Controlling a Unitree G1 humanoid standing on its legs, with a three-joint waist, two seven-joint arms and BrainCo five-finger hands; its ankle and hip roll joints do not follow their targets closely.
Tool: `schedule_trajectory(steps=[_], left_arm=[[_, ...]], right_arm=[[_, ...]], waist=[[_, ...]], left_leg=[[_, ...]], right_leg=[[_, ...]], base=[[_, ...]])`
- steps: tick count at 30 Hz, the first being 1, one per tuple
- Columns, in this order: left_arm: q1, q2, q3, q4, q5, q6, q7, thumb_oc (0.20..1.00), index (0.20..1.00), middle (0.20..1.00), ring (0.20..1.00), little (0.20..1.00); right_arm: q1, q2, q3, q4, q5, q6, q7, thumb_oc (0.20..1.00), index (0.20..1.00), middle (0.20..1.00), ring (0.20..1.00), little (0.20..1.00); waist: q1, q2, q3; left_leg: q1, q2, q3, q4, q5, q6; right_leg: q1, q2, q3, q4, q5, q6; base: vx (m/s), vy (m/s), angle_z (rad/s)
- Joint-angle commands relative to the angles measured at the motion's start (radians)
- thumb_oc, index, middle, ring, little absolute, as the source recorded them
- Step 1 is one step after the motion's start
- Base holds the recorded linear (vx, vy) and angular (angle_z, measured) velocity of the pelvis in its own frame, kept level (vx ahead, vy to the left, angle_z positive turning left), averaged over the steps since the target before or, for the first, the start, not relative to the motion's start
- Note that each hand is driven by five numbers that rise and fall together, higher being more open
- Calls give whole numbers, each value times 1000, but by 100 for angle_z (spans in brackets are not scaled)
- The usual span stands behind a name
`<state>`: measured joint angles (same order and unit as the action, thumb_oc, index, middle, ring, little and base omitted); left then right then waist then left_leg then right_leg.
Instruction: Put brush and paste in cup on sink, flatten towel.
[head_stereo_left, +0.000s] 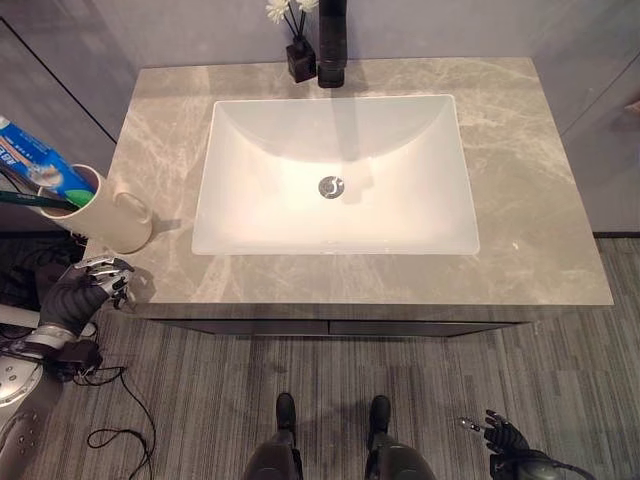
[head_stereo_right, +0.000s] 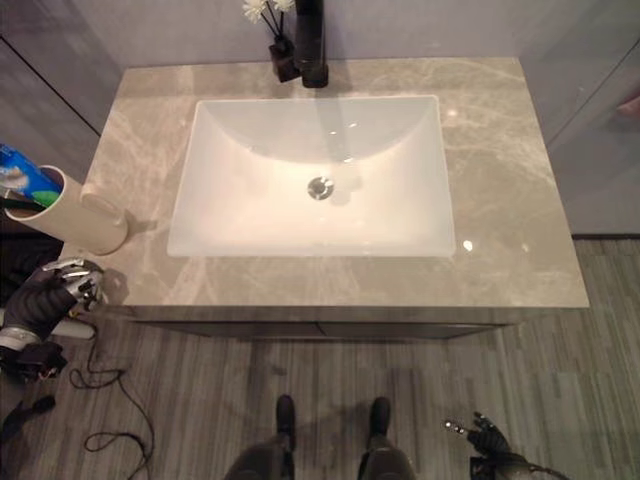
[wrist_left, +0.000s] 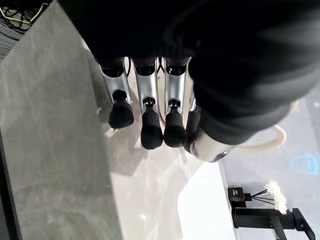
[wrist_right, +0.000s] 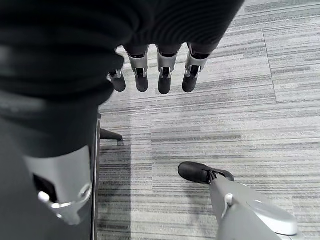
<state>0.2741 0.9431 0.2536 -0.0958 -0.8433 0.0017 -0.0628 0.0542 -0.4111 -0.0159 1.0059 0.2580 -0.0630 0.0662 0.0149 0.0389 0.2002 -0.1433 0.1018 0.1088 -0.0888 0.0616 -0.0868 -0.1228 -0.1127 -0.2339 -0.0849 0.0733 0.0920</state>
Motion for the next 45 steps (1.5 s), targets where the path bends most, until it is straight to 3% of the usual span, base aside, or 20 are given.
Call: schedule_trajectory(steps=[1,26,45], left_arm=[[-56,52,50,45,53,-50,28,200,200,200,200,200],[-281,54,-36,226,91,-36,101,200,200,200,200,200],[-393,97,-76,282,84,-47,127,200,200,200,200,200]], right_arm=[[-40,-7,27,-7,-17,7,-23,1000,1000,1000,1000,1000],[-63,-9,73,-37,-25,24,-25,1000,1000,1000,1000,1000],[-66,-23,88,-59,-30,24,-29,1000,1000,1000,1000,1000]], waist=[[-10,-36,23],[-39,-75,36],[-50,-62,41]], left_leg=[[-12,-9,14,2,20,16],[-40,3,30,2,22,15],[-64,0,47,2,24,13]], right_leg=[[39,-94,-7,-2,66,69],[-6,-83,22,-2,77,67],[-45,-87,44,-2,88,73]], base=[[3,27,4],[0,0,0],[1,6,-4]])
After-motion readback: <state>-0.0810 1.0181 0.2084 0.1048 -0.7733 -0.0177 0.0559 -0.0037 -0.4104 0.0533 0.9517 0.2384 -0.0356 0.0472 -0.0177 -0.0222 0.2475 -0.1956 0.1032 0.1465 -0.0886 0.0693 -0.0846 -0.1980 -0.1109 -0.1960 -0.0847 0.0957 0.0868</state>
